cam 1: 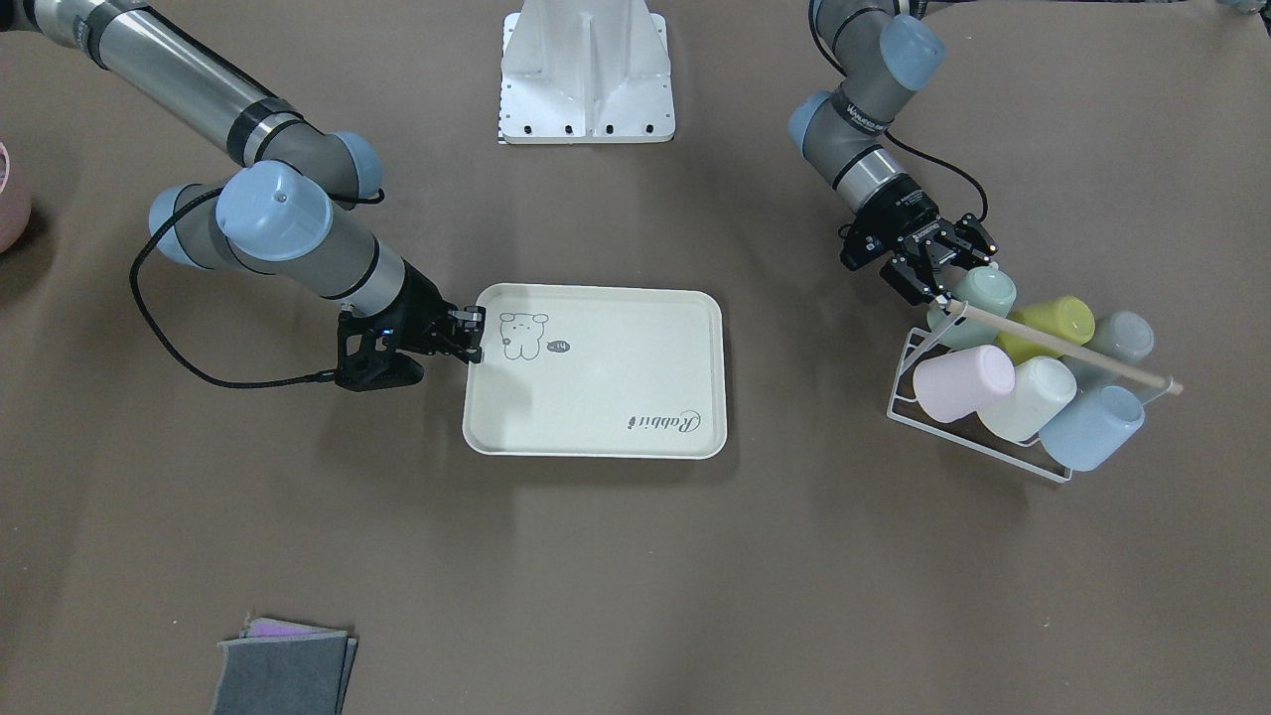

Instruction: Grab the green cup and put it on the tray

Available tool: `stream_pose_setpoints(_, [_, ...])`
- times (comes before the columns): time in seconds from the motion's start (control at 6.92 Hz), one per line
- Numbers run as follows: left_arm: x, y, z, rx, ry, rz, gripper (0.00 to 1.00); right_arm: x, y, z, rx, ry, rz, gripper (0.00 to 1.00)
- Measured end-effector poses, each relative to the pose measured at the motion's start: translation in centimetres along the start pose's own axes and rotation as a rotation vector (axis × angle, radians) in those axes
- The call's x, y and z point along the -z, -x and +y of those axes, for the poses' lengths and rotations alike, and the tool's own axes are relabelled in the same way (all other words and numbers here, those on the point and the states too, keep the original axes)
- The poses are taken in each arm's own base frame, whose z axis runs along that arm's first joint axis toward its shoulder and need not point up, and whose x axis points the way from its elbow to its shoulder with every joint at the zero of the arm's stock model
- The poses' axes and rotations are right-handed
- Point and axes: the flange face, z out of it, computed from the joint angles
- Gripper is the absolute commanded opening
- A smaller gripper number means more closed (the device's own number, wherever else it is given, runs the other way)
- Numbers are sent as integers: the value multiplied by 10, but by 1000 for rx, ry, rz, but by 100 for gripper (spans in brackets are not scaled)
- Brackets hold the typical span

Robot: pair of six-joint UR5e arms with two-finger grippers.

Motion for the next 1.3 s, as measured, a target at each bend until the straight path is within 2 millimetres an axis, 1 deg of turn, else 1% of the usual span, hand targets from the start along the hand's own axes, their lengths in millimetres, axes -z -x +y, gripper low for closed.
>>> stream_pose_setpoints(0.29, [2,4,6,6,1,-2,8,-8,-3,4,2,12,9,0])
stream_pose_setpoints(0.43, [3,6,14,15,-2,0,8,-11,-5,7,6,17,10,0])
stream_pose_setpoints(0.72, [8,7,38,36,-14,3,9,-16,-11,10,9,24,14,0])
stream_pose_setpoints(1.01, [16,6,65,53,-35,19,9,-19,-18,11,5,30,22,69])
stream_pose_setpoints(1.16, [18,1,79,63,-49,31,11,-21,-19,11,2,30,25,100])
stream_pose_setpoints(1.3, [19,-5,97,77,-64,44,11,-21,-19,11,1,29,26,100])
